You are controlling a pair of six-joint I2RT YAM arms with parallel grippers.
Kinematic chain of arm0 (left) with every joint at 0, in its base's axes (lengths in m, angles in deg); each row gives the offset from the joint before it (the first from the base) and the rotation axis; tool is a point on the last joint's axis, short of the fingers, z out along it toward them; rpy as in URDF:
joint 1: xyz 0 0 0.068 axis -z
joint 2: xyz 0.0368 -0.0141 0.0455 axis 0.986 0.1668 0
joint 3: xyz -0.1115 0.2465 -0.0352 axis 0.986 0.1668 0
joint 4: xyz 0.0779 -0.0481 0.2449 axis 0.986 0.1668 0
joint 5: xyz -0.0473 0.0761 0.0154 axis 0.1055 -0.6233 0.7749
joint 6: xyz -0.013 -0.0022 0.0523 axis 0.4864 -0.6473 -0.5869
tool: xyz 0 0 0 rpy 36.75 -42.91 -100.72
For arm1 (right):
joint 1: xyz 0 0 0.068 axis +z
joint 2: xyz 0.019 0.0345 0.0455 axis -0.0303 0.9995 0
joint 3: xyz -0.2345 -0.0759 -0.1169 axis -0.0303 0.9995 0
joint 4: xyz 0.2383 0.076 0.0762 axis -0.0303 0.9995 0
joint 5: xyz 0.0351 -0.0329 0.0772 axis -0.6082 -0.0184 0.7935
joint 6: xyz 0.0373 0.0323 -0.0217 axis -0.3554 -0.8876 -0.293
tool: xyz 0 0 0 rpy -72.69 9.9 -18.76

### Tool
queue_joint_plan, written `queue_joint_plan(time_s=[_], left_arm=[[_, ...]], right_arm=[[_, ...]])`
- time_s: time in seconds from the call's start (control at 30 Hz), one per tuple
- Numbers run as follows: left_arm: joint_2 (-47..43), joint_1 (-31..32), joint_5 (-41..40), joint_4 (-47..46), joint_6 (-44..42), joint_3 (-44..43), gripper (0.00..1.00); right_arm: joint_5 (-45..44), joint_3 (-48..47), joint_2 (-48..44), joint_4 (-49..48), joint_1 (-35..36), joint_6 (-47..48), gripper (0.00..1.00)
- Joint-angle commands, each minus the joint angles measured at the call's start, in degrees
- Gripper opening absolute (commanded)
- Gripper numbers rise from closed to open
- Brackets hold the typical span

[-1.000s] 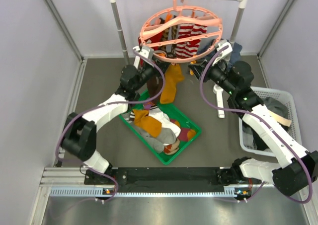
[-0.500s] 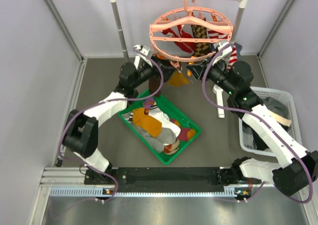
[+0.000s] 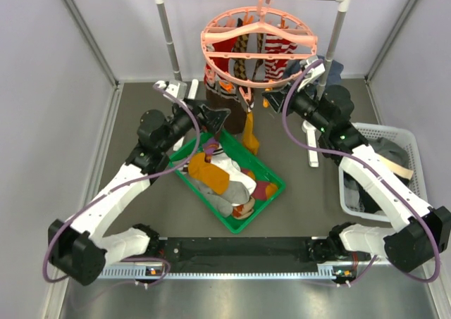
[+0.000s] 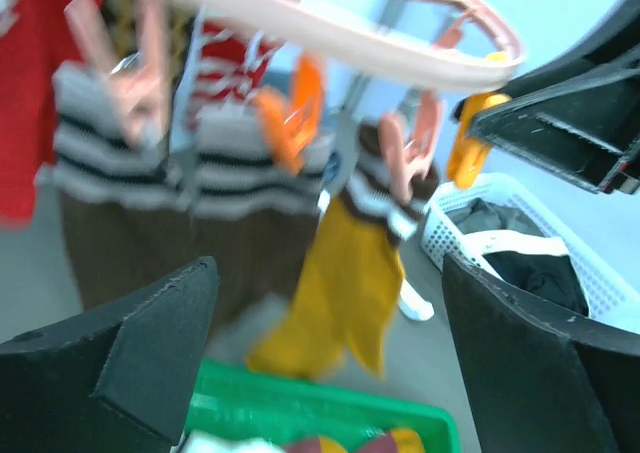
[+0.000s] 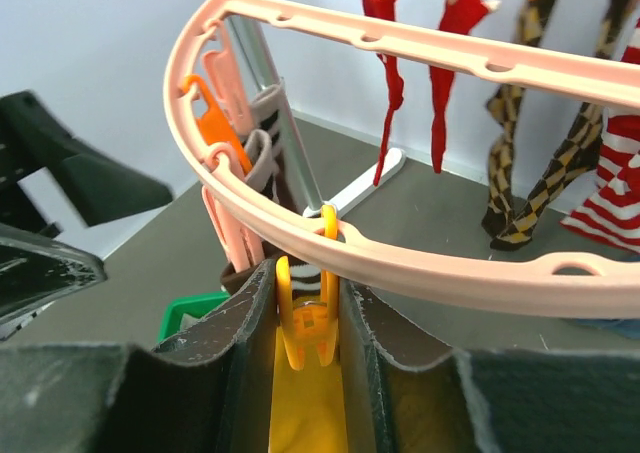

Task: Clip the socks to the hanger
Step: Open the clamp at the hanger, then pick up the sock from the bin.

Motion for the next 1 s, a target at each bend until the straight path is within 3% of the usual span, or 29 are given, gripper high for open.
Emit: queue_joint_plan(time_s=[0.0,0.03,0.17,0.3,0.57,0.7,0.83,0.87,0.97], left_arm=[[-5.85,0.77,-13.01,16.07,5.19,1.45,0.94],[-6.21,0.68,-18.78,22.71,7.9,1.62,0.93],[-5.78,0.77,-29.11,36.35,14.68,0.3,0.86],[-2.8,0.77,-34.21,41.05,17.51,0.65,0.81],[9.76,0.86,-28.87,40.09,17.33,0.04,0.73],[15.14,0.94,-26.67,45.87,19.79,-1.98,0.63],[17.08,2.17,-25.78,46.68,21.55,-1.19,0.46],[17.25,3.13,-25.78,46.94,21.72,-1.28,0.33],[16.9,5.76,-25.96,48.96,22.95,-2.42,0.07]], right_arm=[[-0.45,-0.33,0.02,-3.2,0.68,0.02,0.0],[-0.45,-0.33,0.02,-3.19,0.59,0.11,0.0],[-0.54,0.02,0.02,-3.11,0.59,0.2,0.0],[-0.62,0.28,-0.06,-3.19,0.68,0.11,0.0],[-0.98,0.46,-0.33,-2.58,0.68,0.99,0.0],[-1.15,0.64,-0.5,-2.32,0.59,1.34,0.0],[-1.33,0.81,-0.5,-2.58,0.68,1.52,0.0],[-1.33,0.99,-0.42,-2.58,0.59,1.52,0.0],[-1.33,0.9,-0.5,-2.4,0.59,1.52,0.0]])
